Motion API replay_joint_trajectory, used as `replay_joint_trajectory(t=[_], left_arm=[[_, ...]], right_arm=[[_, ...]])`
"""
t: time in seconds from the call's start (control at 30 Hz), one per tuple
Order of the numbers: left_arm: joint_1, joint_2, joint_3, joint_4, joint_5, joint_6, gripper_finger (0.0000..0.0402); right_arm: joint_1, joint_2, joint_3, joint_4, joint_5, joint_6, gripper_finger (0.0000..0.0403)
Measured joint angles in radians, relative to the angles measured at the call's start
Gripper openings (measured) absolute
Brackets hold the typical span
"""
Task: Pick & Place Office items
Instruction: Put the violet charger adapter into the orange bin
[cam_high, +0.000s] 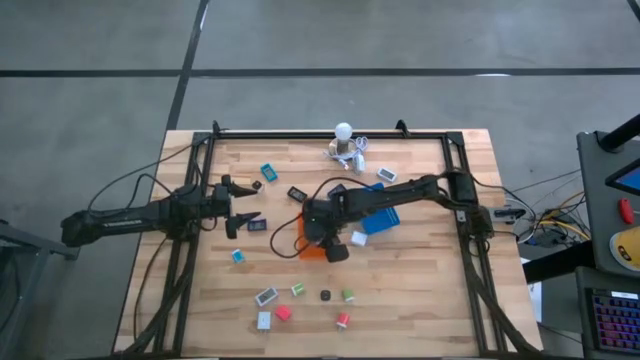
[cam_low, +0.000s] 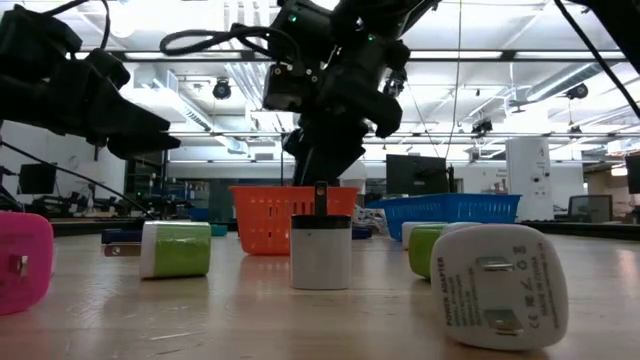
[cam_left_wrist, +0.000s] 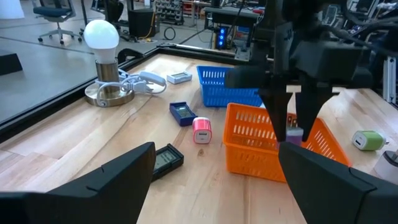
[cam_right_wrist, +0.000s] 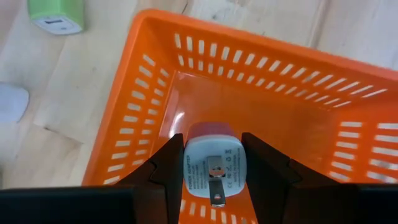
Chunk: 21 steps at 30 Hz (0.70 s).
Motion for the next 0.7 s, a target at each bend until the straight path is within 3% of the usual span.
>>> replay_joint_trajectory(t=[0.7], left_arm=[[0.0, 0.002, 0.0, 0.0, 0.0, 0.0, 0.0346]], right_arm=[[-0.002, 0.011, -0.016, 0.001, -0.02, -0.001, 0.0123]])
